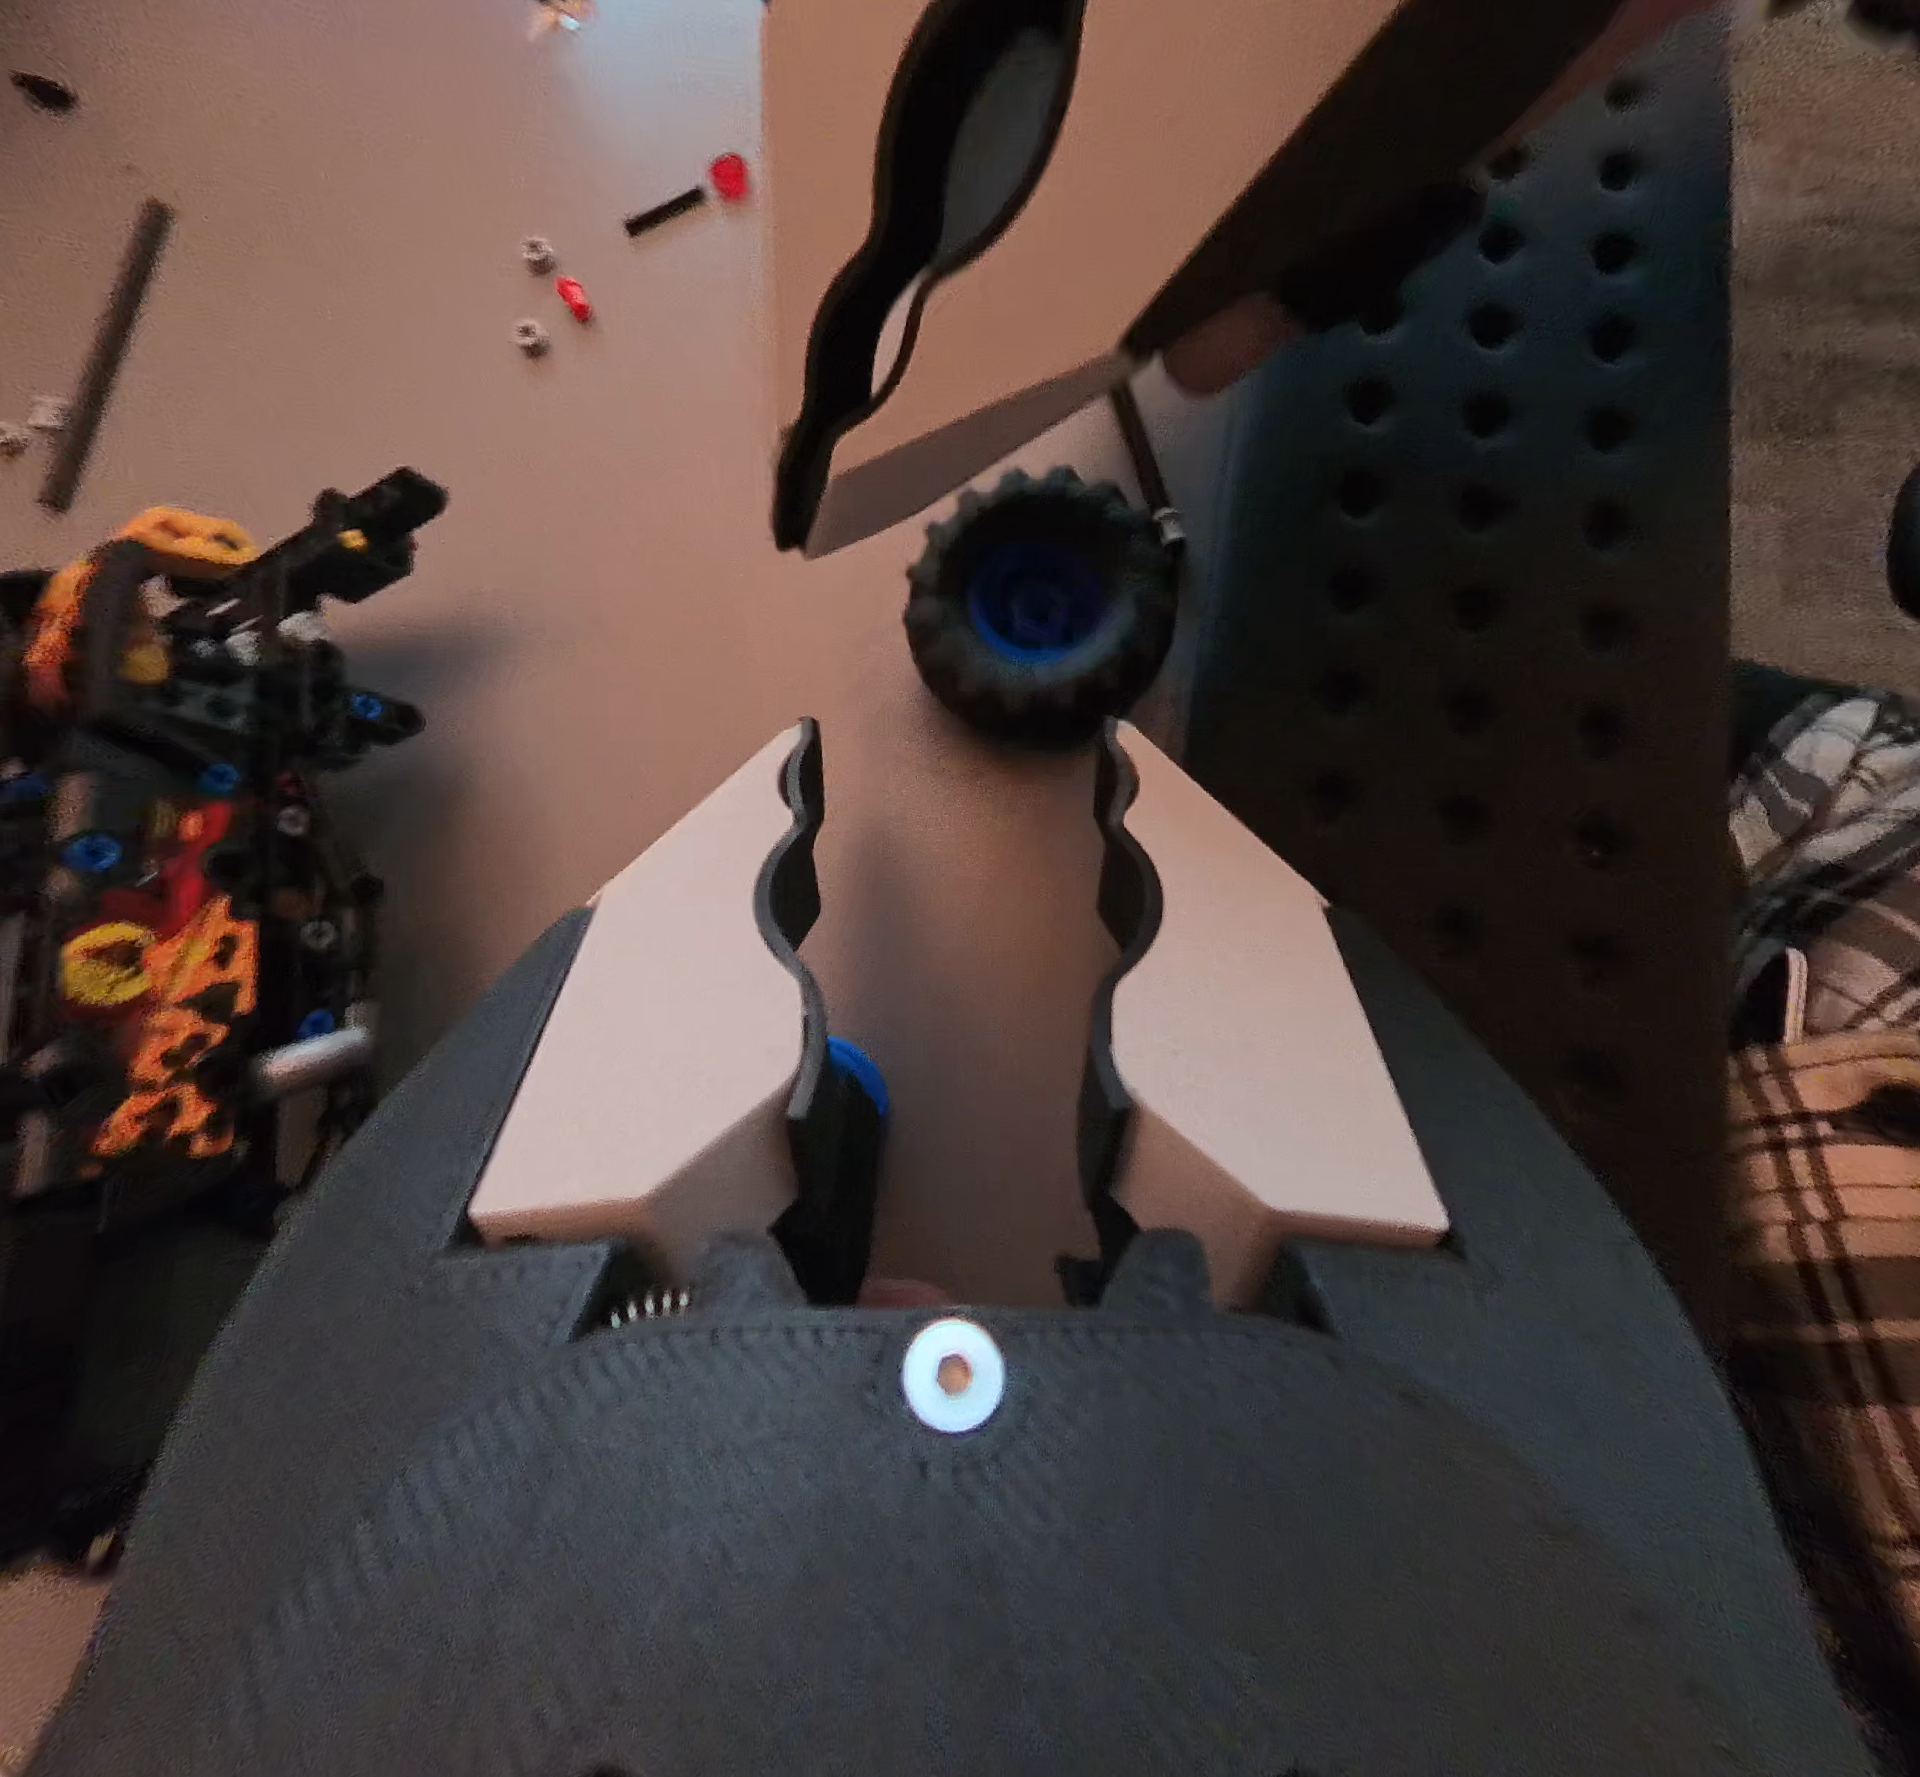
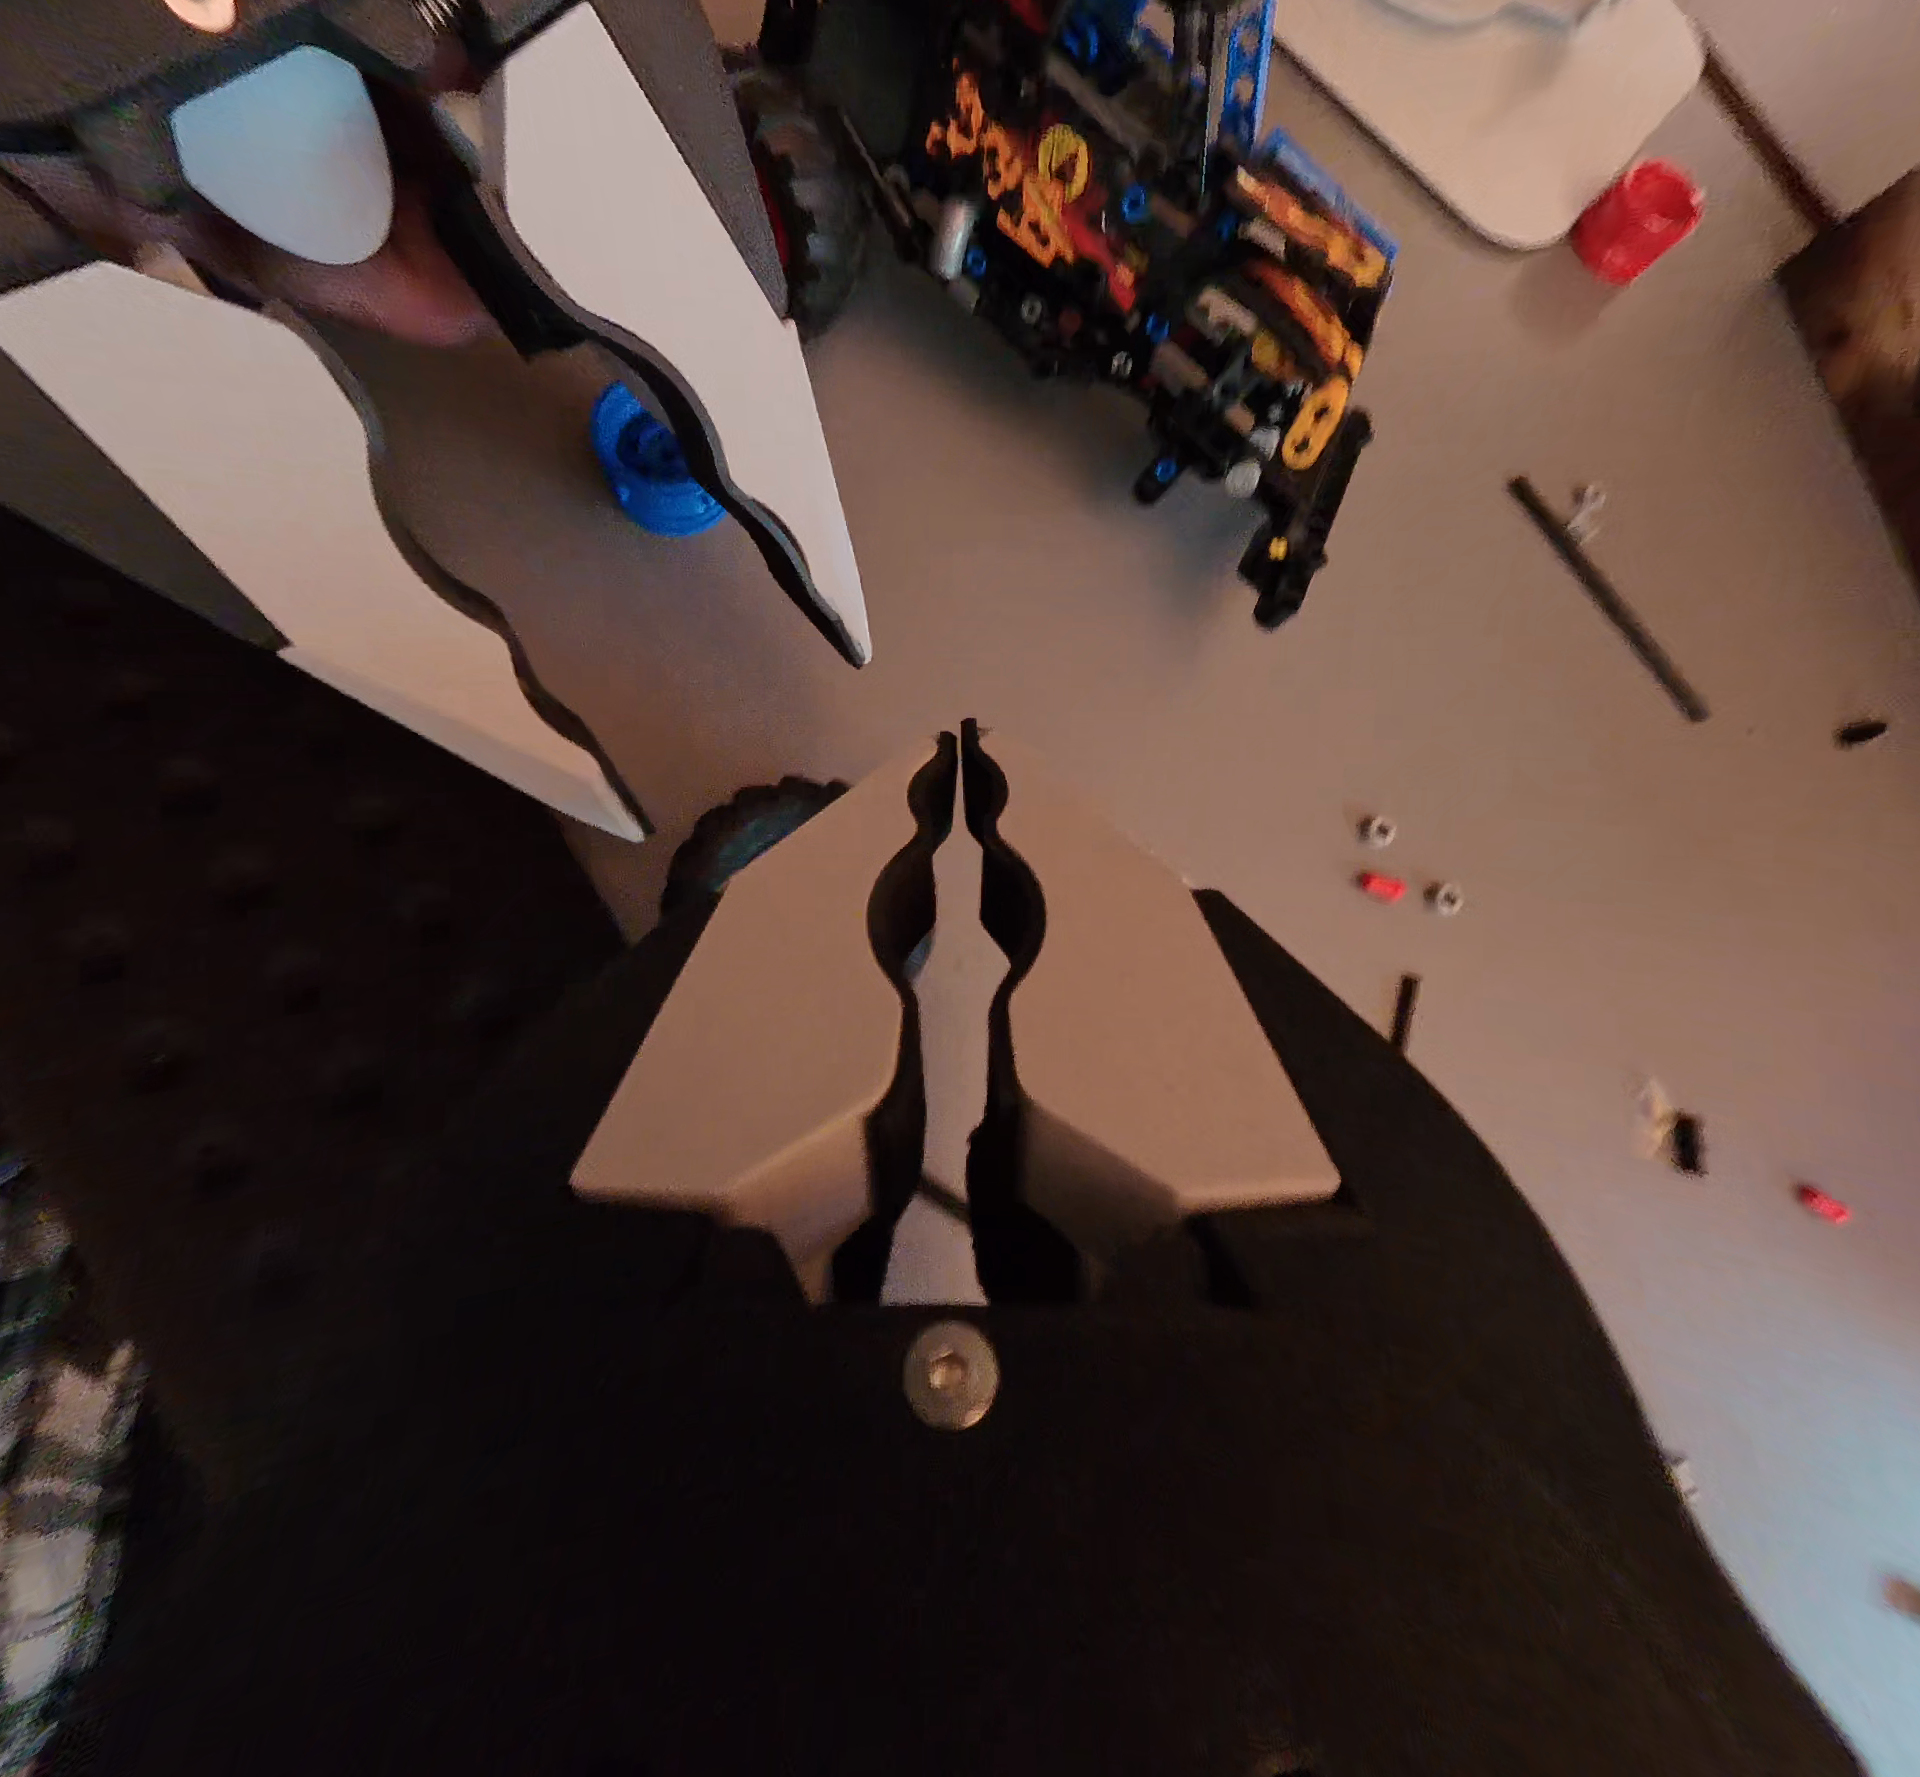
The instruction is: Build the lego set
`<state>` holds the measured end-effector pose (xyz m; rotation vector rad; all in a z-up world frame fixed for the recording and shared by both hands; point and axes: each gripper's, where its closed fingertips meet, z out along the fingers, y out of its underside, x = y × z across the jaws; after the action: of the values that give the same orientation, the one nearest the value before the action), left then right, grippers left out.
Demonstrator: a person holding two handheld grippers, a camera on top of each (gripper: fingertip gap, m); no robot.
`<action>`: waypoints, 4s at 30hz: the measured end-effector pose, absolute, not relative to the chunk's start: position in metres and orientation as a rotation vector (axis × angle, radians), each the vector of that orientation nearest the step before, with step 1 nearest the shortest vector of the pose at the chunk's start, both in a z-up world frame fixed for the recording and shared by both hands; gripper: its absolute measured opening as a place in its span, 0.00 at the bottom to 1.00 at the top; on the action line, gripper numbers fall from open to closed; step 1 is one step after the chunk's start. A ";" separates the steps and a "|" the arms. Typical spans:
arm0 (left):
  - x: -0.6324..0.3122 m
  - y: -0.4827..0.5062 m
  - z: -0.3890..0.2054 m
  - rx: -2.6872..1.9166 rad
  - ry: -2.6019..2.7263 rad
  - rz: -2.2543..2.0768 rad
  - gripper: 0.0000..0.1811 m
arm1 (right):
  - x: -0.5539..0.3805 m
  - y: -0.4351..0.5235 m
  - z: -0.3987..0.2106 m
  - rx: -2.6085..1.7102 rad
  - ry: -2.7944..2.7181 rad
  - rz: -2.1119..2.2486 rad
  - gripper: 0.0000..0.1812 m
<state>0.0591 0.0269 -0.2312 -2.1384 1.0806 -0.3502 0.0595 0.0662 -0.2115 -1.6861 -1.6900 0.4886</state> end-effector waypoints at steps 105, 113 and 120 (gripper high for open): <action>0.081 0.052 -0.245 -1.998 1.256 -0.138 0.14 | 0.072 0.091 -0.240 -1.791 -1.706 0.611 0.02; 0.086 0.054 -0.248 -2.034 1.197 -0.157 0.13 | 0.084 0.083 -0.234 -1.894 -1.643 0.570 0.06; 0.093 0.057 -0.251 -2.035 1.175 -0.131 0.13 | 0.086 0.089 -0.240 -1.952 -1.599 0.530 0.04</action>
<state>0.0932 0.0566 -0.2508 -2.0355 1.1746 -0.1311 0.0856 0.0895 -0.2400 -1.9522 -1.5985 0.5302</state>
